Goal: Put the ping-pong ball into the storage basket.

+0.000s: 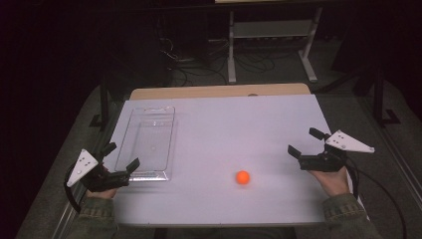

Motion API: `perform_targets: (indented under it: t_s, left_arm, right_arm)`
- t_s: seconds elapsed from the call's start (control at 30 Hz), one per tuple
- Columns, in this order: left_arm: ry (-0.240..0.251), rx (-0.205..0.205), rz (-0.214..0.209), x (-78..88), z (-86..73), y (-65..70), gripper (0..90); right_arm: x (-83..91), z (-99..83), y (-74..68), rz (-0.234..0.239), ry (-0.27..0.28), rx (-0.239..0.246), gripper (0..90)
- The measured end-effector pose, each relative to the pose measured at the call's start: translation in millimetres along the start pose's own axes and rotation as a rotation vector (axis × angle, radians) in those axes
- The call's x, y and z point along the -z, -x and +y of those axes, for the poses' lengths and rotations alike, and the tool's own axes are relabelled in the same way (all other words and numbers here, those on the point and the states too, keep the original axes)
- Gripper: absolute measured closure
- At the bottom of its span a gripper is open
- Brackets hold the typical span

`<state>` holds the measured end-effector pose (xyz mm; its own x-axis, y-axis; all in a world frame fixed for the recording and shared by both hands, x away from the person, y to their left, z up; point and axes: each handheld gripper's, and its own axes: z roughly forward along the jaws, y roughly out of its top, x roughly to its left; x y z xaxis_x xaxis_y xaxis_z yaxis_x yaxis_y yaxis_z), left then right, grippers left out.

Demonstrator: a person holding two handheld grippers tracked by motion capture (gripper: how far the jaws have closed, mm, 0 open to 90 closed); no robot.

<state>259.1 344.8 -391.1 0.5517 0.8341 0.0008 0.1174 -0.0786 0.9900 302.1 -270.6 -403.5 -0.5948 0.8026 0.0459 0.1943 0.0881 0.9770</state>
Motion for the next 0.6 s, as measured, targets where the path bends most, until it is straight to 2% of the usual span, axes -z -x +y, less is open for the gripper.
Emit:
perform_targets:
  t_s: [0.2,0.6]
  left_arm:
    - [-0.005,0.017,-0.003,1.6,-0.8,0.9,0.0]
    - [-0.026,0.004,-0.011,2.1,3.1,5.9,0.0]
  right_arm:
    - [0.2,0.3,-1.3,0.007,0.004,0.005,0.0]
    - [0.1,0.2,-1.6,0.015,0.012,0.006,0.0]
